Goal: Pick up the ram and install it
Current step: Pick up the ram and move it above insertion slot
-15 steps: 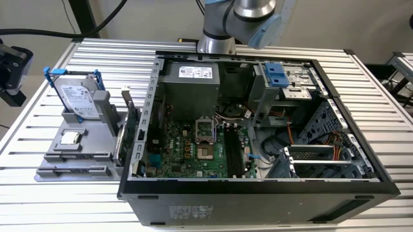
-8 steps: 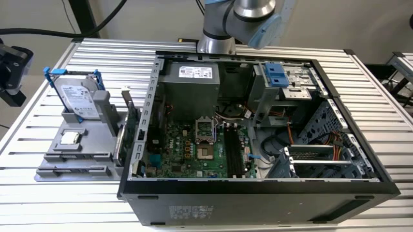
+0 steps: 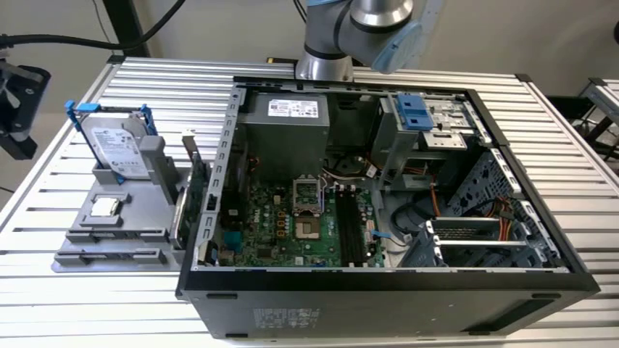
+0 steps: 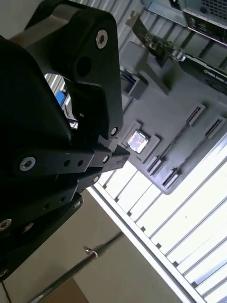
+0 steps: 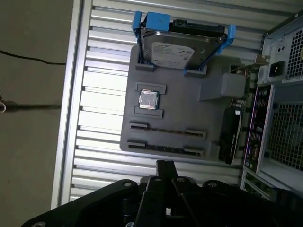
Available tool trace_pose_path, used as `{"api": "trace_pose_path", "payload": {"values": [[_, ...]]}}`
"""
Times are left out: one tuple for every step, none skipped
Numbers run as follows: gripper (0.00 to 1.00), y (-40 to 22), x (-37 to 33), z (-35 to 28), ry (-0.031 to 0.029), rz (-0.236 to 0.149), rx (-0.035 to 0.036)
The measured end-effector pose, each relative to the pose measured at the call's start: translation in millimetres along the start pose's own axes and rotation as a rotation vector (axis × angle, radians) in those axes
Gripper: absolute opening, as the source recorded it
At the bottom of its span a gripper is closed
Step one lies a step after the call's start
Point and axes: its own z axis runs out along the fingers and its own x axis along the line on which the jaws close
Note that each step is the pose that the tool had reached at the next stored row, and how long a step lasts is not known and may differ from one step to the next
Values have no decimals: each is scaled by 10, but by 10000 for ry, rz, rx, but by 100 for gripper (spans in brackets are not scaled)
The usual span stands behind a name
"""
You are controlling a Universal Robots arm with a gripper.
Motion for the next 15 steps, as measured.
{"api": "trace_pose_path", "payload": {"values": [[0,0,0,0,8,-171,-4],[0,0,0,0,17,-357,-8],[0,0,0,0,25,-526,-12],[0,0,0,0,33,-687,-15],[0,0,0,0,41,-850,-19],[0,0,0,0,50,-1018,-22],[0,0,0,0,58,-1196,-26],[0,0,0,0,67,-1373,-30],[0,0,0,0,77,-1554,-34],[0,0,0,0,85,-1733,-38],[0,0,0,0,95,-1918,-42],[0,0,0,0,103,-2093,-45],[0,0,0,0,112,-2288,-50],[0,0,0,0,121,-2457,-54],[0,0,0,0,130,-2647,-58]]}}
